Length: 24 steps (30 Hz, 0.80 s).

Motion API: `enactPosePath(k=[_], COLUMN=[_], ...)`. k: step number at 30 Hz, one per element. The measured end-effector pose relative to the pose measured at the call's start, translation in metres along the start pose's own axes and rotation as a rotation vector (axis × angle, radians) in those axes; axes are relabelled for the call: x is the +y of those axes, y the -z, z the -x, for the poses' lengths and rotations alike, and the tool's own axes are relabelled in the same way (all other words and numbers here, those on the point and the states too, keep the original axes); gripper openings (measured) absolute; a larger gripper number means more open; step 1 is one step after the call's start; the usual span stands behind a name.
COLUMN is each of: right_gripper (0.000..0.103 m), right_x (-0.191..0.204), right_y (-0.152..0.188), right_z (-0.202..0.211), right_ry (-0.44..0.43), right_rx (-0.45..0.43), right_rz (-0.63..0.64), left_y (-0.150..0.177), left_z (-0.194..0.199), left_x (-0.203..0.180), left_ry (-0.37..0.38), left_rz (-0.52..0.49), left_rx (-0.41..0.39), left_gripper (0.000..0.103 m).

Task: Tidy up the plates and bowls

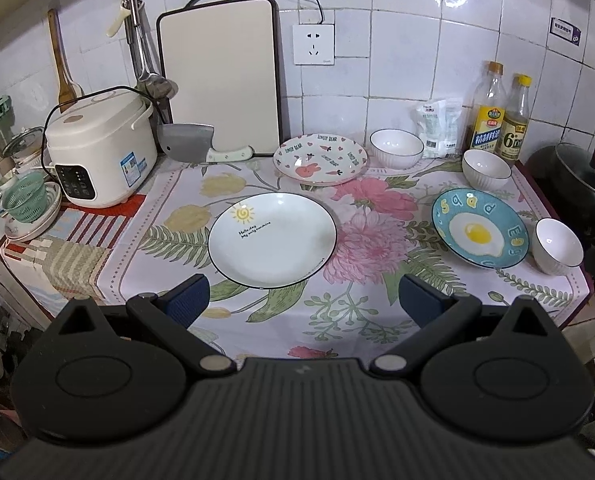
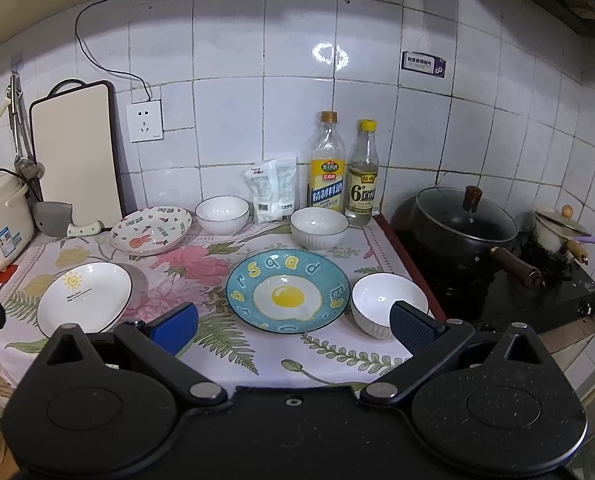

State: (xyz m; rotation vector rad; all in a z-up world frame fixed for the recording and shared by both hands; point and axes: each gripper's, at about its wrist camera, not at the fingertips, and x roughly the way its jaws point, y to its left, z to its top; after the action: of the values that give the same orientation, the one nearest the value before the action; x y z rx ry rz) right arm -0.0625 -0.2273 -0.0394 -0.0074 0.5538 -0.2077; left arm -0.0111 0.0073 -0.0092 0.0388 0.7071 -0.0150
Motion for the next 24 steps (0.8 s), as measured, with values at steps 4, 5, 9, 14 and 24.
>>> enactPosePath(k=[4, 5, 9, 14, 24], right_gripper=[0.103, 0.103, 0.103, 0.103, 0.103], right_x=[0.001, 0.002, 0.003, 0.003, 0.010], right_y=[0.005, 0.006, 0.010, 0.016, 0.034], right_z=[0.000, -0.001, -0.001, 0.000, -0.005], right_ry=[0.002, 0.002, 0.007, 0.011, 0.041], right_rx=[-0.016, -0.019, -0.036, -0.076, -0.120], right_rz=[0.003, 0.004, 0.016, 0.030, 0.093], left_y=[0.006, 0.008, 0.011, 0.014, 0.025], left_z=[-0.001, -0.001, -0.002, -0.004, -0.017], left_x=[0.002, 0.002, 0.003, 0.000, -0.001], left_ry=[0.001, 0.003, 0.000, -0.008, -0.005], left_rz=[0.006, 0.009, 0.016, 0.003, -0.011], left_rx=[-0.021, -0.026, -0.041, -0.045, -0.013], left_gripper=[0.102, 0.102, 0.103, 0.103, 0.103])
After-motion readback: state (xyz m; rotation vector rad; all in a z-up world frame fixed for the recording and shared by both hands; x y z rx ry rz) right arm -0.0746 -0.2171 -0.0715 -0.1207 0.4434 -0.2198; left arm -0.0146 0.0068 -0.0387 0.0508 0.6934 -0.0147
